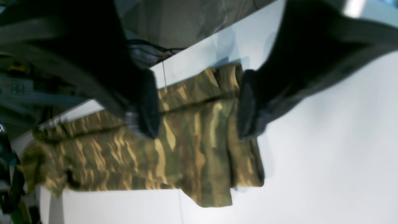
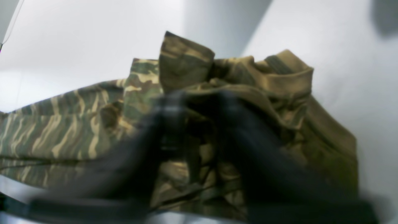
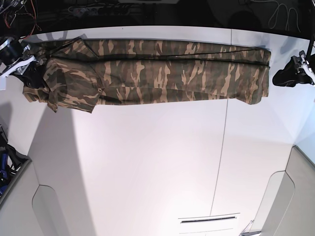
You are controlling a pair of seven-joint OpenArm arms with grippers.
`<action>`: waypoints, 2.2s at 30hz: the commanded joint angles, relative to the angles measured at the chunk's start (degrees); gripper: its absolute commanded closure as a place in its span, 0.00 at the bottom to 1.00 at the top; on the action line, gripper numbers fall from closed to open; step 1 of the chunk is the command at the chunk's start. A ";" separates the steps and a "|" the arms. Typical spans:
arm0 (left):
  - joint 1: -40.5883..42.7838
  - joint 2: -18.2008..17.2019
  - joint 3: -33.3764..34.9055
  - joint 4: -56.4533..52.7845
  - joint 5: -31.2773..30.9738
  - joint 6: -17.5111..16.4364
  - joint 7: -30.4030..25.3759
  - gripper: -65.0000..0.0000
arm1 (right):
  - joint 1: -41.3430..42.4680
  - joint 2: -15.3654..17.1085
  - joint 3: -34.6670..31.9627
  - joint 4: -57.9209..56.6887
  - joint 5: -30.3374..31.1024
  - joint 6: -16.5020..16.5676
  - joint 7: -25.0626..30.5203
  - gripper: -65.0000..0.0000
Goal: Fold the T-shirt properly
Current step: 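Release the hem and regrasp the folded strip's ends, then fold the strip end with the left gripper toward the right gripper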
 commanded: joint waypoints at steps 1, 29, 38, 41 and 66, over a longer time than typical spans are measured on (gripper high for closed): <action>-0.04 -1.11 -0.55 0.83 0.79 -0.49 -2.16 0.32 | 0.13 0.33 0.31 0.96 0.83 0.52 1.11 1.00; 0.37 5.86 12.79 -2.19 20.65 -0.49 -19.04 0.32 | 0.11 -1.11 0.31 -8.90 2.64 0.92 0.68 1.00; 0.28 5.84 14.21 -2.19 20.65 -0.49 -22.91 1.00 | 0.13 -1.11 0.31 -8.90 4.96 0.92 0.66 1.00; 0.00 5.81 14.03 -2.16 20.57 -0.49 -25.20 1.00 | 0.13 -1.11 0.31 -8.90 5.05 0.92 0.63 1.00; -3.91 5.84 3.65 28.76 7.63 -0.49 -9.90 1.00 | 2.97 -1.27 2.36 -6.40 14.32 1.75 -6.56 0.76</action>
